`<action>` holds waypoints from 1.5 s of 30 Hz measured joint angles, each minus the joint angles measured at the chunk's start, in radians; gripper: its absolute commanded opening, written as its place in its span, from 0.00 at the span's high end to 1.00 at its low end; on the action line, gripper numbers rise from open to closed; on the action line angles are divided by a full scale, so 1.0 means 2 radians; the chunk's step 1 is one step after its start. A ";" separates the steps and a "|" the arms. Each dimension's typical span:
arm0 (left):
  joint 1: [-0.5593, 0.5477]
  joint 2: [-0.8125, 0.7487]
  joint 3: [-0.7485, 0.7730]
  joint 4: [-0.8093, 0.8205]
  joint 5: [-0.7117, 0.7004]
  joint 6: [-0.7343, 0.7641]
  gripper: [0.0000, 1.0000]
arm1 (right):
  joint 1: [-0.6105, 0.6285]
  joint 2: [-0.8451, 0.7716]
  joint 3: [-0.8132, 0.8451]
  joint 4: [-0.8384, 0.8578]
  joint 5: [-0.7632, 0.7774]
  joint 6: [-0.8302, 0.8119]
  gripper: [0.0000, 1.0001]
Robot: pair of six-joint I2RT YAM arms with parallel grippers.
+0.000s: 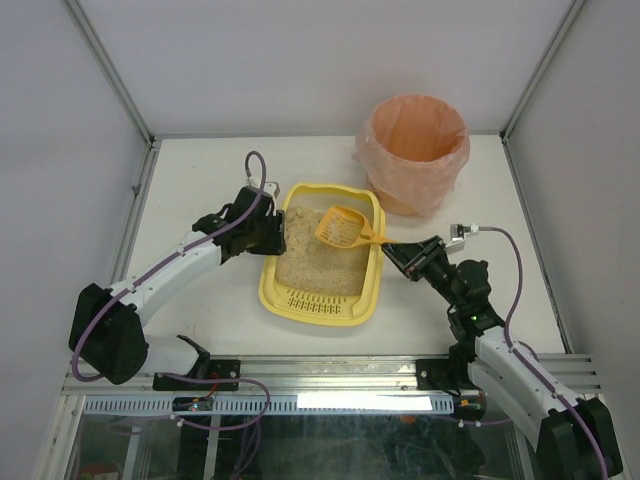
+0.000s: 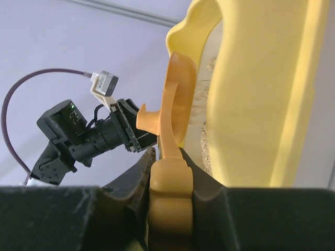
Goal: Clean the litter box
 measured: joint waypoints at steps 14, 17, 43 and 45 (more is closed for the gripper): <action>-0.076 -0.002 -0.005 0.006 -0.030 -0.032 0.64 | -0.005 -0.035 0.048 -0.120 0.013 -0.044 1.00; -0.082 -0.002 -0.007 0.011 -0.030 -0.040 0.64 | 0.006 -0.002 0.138 -0.229 0.028 -0.097 1.00; -0.082 0.000 -0.007 0.013 -0.031 -0.043 0.64 | 0.221 0.283 0.483 -0.600 0.317 -0.277 1.00; -0.082 0.000 -0.007 0.013 -0.031 -0.043 0.64 | 0.221 0.298 0.469 -0.566 0.311 -0.276 1.00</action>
